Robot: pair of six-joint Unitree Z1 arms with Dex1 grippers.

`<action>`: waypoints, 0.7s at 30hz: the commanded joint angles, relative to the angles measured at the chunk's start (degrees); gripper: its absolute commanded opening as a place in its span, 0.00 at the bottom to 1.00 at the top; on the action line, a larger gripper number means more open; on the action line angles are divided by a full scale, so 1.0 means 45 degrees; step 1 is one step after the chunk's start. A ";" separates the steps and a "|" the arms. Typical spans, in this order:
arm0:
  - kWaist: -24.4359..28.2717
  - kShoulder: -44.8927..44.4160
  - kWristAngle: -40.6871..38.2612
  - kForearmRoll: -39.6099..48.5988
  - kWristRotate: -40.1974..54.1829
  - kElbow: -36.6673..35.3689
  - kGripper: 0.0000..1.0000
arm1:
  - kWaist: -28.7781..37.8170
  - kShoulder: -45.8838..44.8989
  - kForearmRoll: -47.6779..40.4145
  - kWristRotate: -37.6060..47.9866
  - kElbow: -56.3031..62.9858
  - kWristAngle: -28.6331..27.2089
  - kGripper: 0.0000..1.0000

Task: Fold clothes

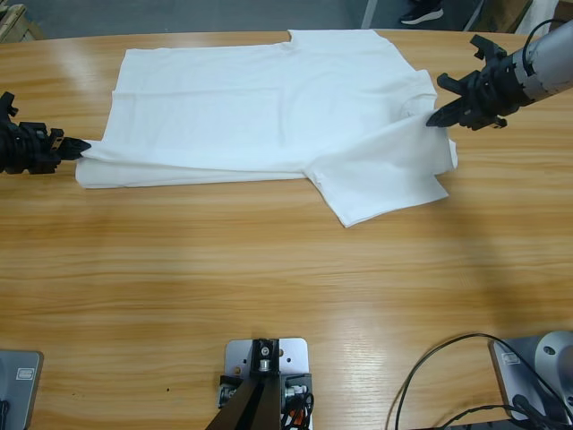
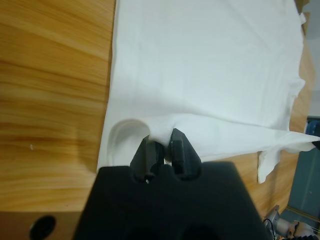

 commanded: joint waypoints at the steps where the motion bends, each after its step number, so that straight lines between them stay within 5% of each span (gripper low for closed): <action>1: 0.0204 0.0920 -0.0069 -0.0086 0.0273 -0.0317 0.00 | -0.0237 0.0794 -0.0058 -0.0172 -0.0147 -0.0160 0.00; 3: 0.0204 0.1030 -0.0143 -0.0066 0.0288 -0.0399 0.10 | -0.0237 0.0840 -0.0058 -0.0172 -0.0166 -0.0144 0.00; 4: 0.0204 0.1100 -0.0225 -0.0047 0.0319 -0.0445 0.66 | -0.0237 0.0848 -0.0058 -0.0172 -0.0166 -0.0144 0.00; 5: 0.0204 0.1139 -0.0319 -0.0016 0.0402 -0.0481 0.92 | -0.0237 0.0860 -0.0058 -0.0172 -0.0166 -0.0144 0.00; 21: 0.0204 0.0991 -0.0475 0.0090 0.0640 -0.0770 0.97 | -0.0237 0.0821 -0.0152 -0.0227 0.0248 -0.0105 0.00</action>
